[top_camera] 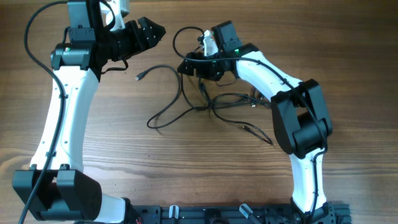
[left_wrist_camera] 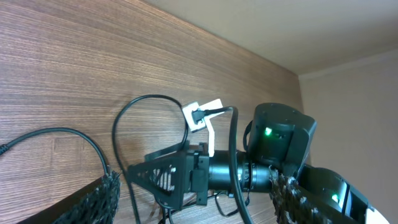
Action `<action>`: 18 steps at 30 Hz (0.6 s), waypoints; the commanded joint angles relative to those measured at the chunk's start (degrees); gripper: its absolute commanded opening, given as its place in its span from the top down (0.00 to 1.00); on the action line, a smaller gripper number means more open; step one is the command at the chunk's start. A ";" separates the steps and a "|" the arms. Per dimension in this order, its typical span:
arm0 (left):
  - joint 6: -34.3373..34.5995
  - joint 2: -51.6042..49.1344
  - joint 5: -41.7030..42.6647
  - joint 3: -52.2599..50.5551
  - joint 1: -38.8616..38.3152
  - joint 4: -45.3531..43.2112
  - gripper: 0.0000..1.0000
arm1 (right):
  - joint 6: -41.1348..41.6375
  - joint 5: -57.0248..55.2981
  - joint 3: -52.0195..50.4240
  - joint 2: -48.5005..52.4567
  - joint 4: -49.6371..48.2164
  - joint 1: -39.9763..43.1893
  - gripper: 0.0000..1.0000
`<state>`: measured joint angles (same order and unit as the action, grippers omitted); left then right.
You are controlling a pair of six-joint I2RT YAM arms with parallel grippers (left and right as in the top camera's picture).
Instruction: Untangle cables
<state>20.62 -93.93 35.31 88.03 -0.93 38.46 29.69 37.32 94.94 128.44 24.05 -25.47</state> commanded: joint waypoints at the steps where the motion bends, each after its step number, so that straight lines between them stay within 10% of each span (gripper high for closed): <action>1: -0.94 1.25 0.83 0.11 0.46 0.00 0.20 | 7.72 -1.62 -0.15 2.91 -0.17 -2.69 0.24; 13: -0.94 1.25 -0.68 0.11 0.46 1.84 0.20 | 3.85 -13.29 -0.13 3.74 3.10 -6.69 0.92; 18: -0.94 1.25 -1.55 0.11 0.46 3.41 0.20 | 0.44 -12.90 -0.04 0.48 6.40 -4.42 0.96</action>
<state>20.60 -93.91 34.50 88.03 -0.93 41.60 33.74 25.19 94.94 131.20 29.08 -31.48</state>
